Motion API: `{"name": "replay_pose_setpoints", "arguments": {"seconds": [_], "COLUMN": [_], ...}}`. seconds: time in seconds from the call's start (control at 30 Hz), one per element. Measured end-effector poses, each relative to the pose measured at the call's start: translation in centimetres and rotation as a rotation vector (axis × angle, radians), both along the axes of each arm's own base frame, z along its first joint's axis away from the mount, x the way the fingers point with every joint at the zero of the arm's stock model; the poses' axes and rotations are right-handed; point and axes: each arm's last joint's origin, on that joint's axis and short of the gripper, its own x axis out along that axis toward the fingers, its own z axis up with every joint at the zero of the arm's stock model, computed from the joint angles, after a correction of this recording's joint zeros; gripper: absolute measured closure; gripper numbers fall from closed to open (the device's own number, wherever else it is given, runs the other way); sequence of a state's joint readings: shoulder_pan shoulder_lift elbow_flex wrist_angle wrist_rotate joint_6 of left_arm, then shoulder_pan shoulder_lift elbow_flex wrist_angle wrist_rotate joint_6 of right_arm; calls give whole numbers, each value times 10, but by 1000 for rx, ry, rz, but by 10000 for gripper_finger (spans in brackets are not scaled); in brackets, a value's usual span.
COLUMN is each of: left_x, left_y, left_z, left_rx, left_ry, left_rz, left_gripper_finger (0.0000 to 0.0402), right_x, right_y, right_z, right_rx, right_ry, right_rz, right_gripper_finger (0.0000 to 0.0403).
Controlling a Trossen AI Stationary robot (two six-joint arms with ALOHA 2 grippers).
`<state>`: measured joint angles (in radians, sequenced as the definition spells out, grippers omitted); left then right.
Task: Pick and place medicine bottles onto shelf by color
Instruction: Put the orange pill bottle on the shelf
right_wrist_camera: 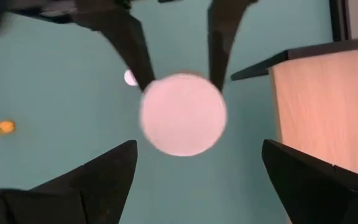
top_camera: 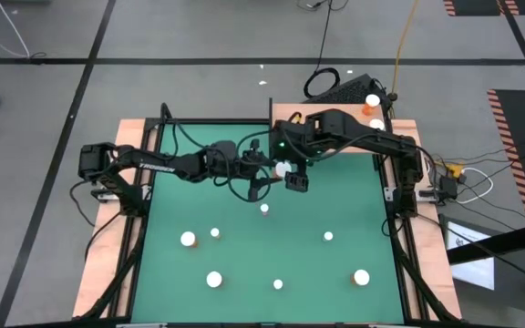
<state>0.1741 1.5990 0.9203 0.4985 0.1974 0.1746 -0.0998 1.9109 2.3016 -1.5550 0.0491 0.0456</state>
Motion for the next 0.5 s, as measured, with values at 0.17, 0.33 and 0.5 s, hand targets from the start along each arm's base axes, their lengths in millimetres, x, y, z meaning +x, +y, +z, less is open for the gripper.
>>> {"name": "replay_pose_setpoints", "arguments": {"seconds": [0.17, 0.33, 0.5], "left_x": [-1, -1, -1], "left_y": [4, 6, 5], "left_z": [0, 0, 0], "left_rx": [-50, -113, -116], "left_ry": [2, 3, 4], "left_rz": [20, 37, 34], "left_gripper_finger": [202, 202, 202], "right_x": [4, 7, 10], "right_y": [0, -2, -3], "right_z": [1, 3, 5], "right_rx": [-10, -55, -94], "right_ry": [-41, -74, -103], "right_rz": [14, 41, 61], "right_gripper_finger": [64, 64, 64]}}
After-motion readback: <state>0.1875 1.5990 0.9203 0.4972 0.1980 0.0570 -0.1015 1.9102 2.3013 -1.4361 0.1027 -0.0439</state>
